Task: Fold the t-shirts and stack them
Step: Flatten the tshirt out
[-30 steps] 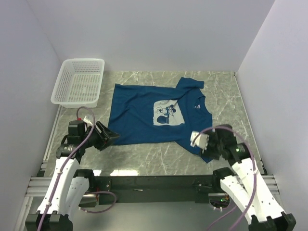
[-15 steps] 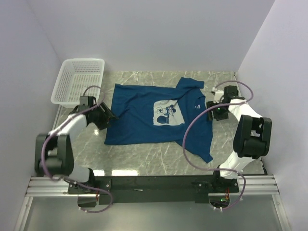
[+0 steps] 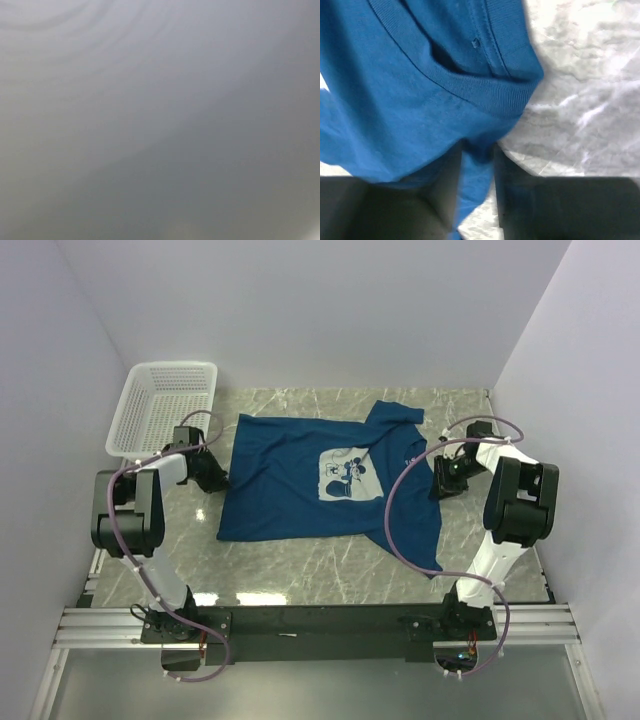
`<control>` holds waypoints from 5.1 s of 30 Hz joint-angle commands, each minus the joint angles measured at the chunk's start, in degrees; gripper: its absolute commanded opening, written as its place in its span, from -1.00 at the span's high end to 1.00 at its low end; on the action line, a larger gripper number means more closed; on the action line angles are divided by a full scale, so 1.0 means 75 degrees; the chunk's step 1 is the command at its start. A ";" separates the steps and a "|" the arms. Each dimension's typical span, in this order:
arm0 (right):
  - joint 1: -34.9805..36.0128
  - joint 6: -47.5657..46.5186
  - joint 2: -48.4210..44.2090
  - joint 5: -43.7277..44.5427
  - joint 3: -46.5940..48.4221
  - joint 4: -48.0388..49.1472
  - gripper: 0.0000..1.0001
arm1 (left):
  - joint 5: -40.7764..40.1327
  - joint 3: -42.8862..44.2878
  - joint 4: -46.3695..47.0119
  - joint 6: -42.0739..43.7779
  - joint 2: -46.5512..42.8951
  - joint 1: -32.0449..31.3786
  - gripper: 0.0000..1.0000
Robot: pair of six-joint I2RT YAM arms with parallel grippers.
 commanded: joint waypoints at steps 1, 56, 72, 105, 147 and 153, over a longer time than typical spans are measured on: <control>-0.0013 -0.0252 0.0162 -0.0408 0.0264 -0.0598 0.43 | 0.0044 -0.0524 -0.0389 0.0249 0.0069 -0.0033 0.98; -0.0471 -0.1337 -0.3731 0.0155 -0.1309 0.1241 -0.86 | -0.1647 0.5311 -0.2605 0.2265 0.1546 -0.1158 0.11; -0.0458 0.1294 0.2551 0.0083 0.4975 -0.0738 -0.54 | -0.0248 0.0415 -0.0660 0.2511 -0.3644 -0.1228 -0.01; -0.0224 0.1998 0.4298 0.0518 0.7794 -0.0130 1.00 | -0.0109 -0.1287 -0.0143 0.2138 -0.4001 -0.1216 0.08; 0.0210 -0.1249 0.2072 -0.1017 0.5151 0.0972 1.00 | -0.2780 0.2206 -0.0881 0.1058 0.1123 -0.2552 0.14; 0.0210 -0.1026 0.2177 -0.1041 0.5280 0.0949 1.00 | -0.3050 0.2357 -0.1010 0.1222 0.1076 -0.2517 0.28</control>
